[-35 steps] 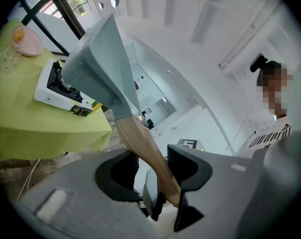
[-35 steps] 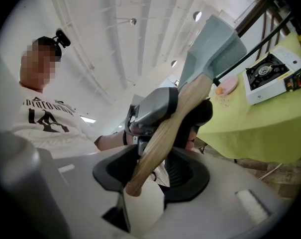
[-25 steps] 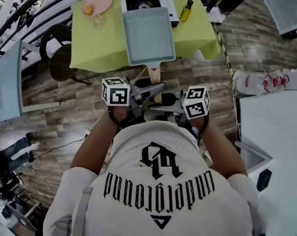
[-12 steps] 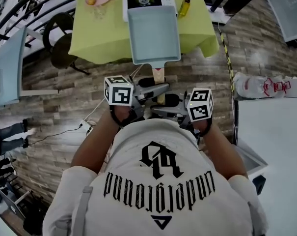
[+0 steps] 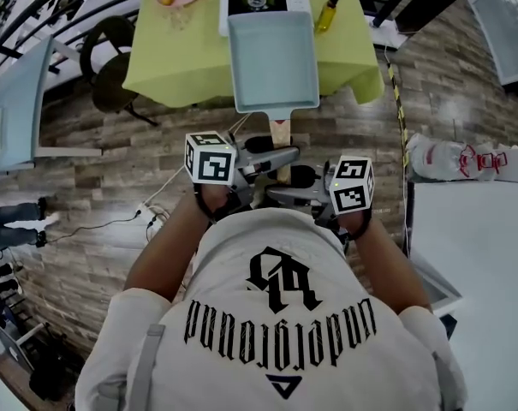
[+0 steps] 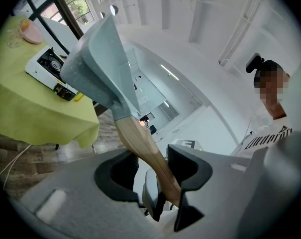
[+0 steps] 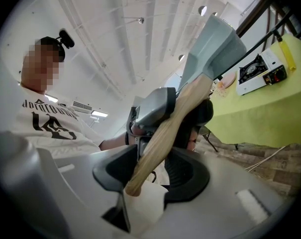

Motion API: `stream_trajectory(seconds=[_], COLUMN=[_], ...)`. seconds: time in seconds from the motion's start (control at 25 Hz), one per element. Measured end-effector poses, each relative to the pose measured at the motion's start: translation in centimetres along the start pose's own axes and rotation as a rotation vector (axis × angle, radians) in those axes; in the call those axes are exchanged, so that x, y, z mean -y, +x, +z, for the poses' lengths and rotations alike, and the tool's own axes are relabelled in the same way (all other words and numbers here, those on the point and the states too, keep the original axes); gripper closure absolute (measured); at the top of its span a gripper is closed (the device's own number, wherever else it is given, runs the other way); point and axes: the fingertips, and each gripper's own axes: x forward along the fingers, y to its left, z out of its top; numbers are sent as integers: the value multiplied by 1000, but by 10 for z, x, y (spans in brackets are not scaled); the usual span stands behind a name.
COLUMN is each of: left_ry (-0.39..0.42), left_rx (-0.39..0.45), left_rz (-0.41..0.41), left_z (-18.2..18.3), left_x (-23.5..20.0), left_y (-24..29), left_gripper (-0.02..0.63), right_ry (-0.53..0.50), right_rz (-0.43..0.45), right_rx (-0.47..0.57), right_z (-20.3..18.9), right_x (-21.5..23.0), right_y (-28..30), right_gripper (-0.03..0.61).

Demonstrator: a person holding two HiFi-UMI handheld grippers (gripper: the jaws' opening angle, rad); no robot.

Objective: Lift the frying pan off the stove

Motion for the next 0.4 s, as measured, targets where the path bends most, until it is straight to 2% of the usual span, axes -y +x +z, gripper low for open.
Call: stream_trajectory(seconds=[0.4], left_ry=[-4], left_rx=[-2], left_rz=[-3], left_z=[-1], left_x=[-3], left_y=[2], left_gripper=[416], right_ry=[1], right_rz=[0], right_rx=[-6], right_z=[0], right_x=[2], right_y=[-1], right_gripper=[403])
